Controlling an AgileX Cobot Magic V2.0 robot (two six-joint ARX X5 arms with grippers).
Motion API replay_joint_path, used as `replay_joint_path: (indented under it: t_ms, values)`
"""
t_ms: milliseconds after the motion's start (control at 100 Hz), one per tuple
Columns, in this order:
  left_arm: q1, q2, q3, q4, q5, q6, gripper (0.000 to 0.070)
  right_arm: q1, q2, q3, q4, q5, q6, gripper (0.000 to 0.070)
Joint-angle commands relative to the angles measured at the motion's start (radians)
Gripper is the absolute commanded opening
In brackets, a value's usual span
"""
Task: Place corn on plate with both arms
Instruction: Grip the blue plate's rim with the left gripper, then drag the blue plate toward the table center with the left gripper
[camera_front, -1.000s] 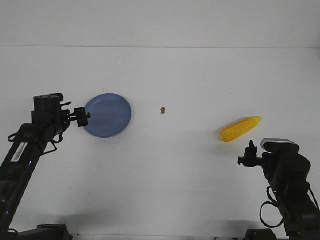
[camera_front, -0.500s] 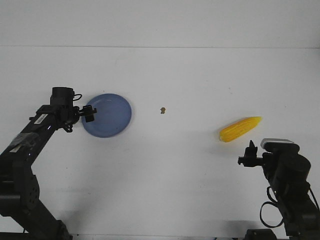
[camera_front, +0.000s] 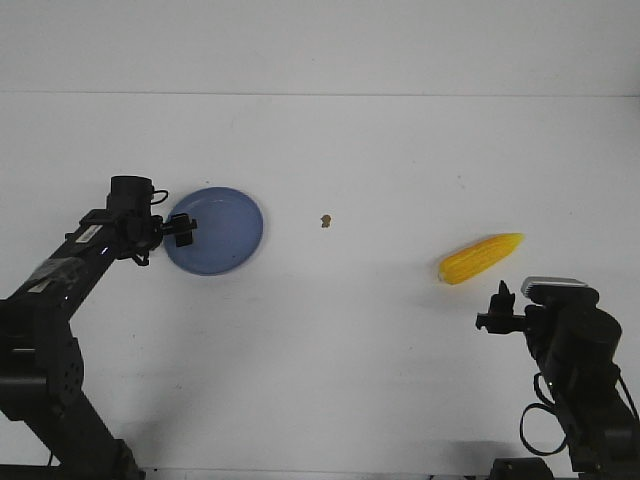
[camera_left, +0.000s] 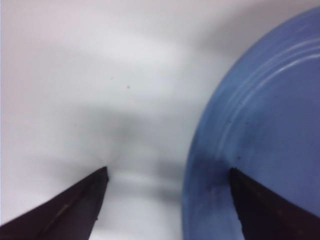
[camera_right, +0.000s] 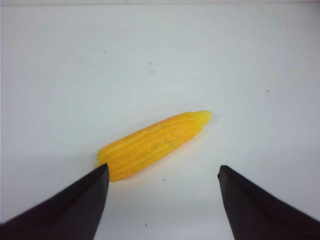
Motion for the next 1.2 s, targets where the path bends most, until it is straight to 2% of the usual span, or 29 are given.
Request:
replay_joint_path:
  t_ms: [0,120,170,250,310,490,780,980,1190]
  values:
    - [0.002,0.041,0.013,-0.006,0.005,-0.002,0.0377,0.001,0.002,0.017,0.009,-0.002,0.006,0.0465]
    - [0.001,0.040,0.014,-0.003,0.010,-0.002,0.0121,0.001,0.002,0.017,0.009,-0.002,0.006,0.0465]
    - [0.002,0.040,0.015,-0.003,0.029,-0.003,0.0087,0.001,0.002,0.017,0.008,-0.002,0.006,0.0465]
    - [0.002,0.040,0.016,0.001,0.081,-0.006,0.0074,0.001,0.002,0.017,0.009,-0.001,0.007,0.0465]
    - [0.003,0.036,0.016,0.001,0.116,-0.008,0.0000,0.001,0.002,0.017,0.009,-0.001,0.006,0.0465]
    - [0.003,-0.023,0.016,0.001,0.212,-0.010,0.0000,0.001,0.002,0.017,0.009,-0.002,0.006,0.0465]
    - [-0.005,-0.236,0.015,-0.038,0.394,-0.042,0.0000,0.001,0.002,0.017,0.010,-0.001,0.006,0.0465]
    - [-0.078,-0.375,-0.026,-0.078,0.418,-0.049,0.0000,0.001,0.002,0.017,0.010,-0.002,0.006,0.0465]
    - [-0.227,-0.495,-0.184,-0.054,0.428,-0.081,0.0000,0.001,0.002,0.017,0.010,-0.002,0.007,0.0465]
